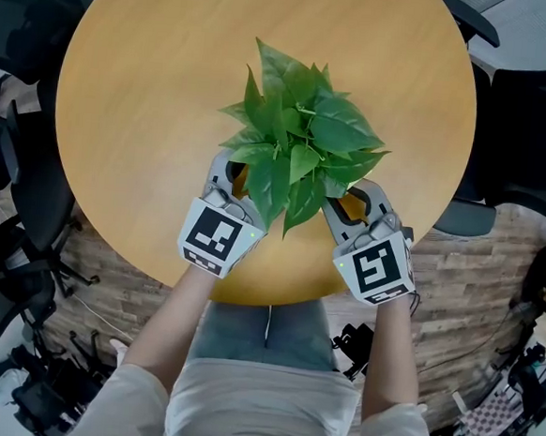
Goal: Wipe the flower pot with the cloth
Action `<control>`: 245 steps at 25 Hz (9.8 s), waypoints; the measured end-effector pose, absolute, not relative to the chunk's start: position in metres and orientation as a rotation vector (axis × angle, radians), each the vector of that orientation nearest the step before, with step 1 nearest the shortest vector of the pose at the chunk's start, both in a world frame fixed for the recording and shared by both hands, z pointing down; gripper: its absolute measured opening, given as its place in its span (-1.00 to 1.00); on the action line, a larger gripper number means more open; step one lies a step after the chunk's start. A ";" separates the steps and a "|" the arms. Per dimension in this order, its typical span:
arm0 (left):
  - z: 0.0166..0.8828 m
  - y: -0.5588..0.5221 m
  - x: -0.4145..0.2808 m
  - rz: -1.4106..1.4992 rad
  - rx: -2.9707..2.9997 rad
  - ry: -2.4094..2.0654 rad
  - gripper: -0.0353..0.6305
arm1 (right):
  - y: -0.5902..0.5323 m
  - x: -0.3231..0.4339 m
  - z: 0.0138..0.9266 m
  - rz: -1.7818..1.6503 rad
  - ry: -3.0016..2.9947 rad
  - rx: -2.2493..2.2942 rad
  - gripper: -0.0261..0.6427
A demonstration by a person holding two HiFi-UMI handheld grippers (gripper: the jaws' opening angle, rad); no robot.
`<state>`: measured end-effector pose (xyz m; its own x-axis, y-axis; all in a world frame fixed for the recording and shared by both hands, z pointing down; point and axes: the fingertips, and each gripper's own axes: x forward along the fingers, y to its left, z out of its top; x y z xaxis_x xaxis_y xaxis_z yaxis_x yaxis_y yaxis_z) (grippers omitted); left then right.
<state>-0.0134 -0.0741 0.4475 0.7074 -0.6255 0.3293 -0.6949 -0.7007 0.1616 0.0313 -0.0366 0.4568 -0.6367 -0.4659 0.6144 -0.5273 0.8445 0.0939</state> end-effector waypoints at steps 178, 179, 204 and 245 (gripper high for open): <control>0.430 -0.093 0.003 0.281 2.823 -0.618 0.38 | -0.039 0.035 0.459 0.034 -2.316 0.776 -0.77; 0.430 -0.094 0.003 0.283 2.816 -0.637 0.38 | -0.039 0.034 0.458 0.033 -2.317 0.774 -0.77; 0.431 -0.095 0.001 0.228 2.664 -0.978 0.38 | -0.040 0.028 0.459 0.069 -2.364 0.775 -0.77; 0.431 -0.101 0.004 0.297 2.915 0.047 0.41 | -0.037 0.039 0.459 0.075 -2.334 0.799 -0.77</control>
<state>0.0043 -0.1014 0.4305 0.9791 0.0529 0.1963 0.0103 -0.9772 0.2121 0.0387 -0.0373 0.4591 -0.5947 -0.5266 0.6075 -0.5645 0.8115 0.1509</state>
